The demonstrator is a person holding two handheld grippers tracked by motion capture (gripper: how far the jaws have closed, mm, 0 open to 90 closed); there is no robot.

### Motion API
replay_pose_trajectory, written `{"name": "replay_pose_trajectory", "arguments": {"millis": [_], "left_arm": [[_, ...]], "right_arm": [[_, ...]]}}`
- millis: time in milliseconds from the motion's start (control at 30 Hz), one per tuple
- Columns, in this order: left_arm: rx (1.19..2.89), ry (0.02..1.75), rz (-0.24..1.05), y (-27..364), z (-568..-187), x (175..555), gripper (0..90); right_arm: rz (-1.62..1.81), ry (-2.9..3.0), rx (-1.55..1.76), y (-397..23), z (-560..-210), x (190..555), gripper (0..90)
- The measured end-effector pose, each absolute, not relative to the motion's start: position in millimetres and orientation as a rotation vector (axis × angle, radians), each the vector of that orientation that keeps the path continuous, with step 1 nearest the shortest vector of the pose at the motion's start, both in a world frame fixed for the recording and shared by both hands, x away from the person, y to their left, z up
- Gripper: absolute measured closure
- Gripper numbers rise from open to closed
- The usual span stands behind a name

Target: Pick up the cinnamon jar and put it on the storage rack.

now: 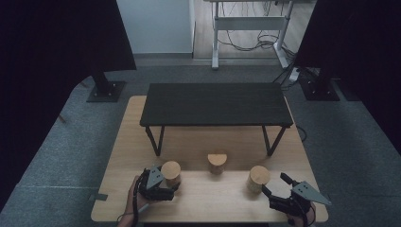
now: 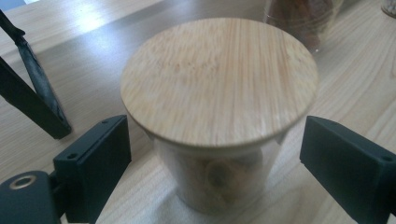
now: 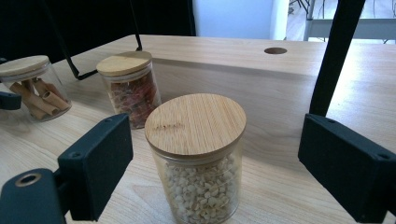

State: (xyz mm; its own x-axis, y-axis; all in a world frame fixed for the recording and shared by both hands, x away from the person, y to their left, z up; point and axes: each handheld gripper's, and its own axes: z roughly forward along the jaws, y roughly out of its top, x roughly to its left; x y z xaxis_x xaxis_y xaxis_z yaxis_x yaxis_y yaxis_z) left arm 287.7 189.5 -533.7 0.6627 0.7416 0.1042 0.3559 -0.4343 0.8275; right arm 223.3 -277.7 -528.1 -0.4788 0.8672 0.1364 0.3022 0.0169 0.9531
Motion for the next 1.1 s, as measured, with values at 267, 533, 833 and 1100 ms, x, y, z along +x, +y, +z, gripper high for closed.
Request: {"name": "replay_pose_trajectory", "arguments": {"millis": [267,533,833,1100], "left_arm": [[2.051,0.846,0.571,184.6,-535.1,295.9,13.1],[2.047,0.876,0.551,182.3,-541.8,298.8,23.7],[2.013,0.910,0.531,184.1,-543.8,297.4,25.4],[2.002,0.912,0.571,185.3,-544.1,291.6,25.5]], "right_arm": [[1.493,1.796,1.201,-278.5,-528.4,223.7,9.7],[1.489,1.798,1.203,-277.8,-528.7,224.1,9.6],[1.498,1.792,1.211,-279.2,-528.7,224.2,9.6],[1.493,1.791,1.210,-280.2,-528.9,224.1,9.5]]}}
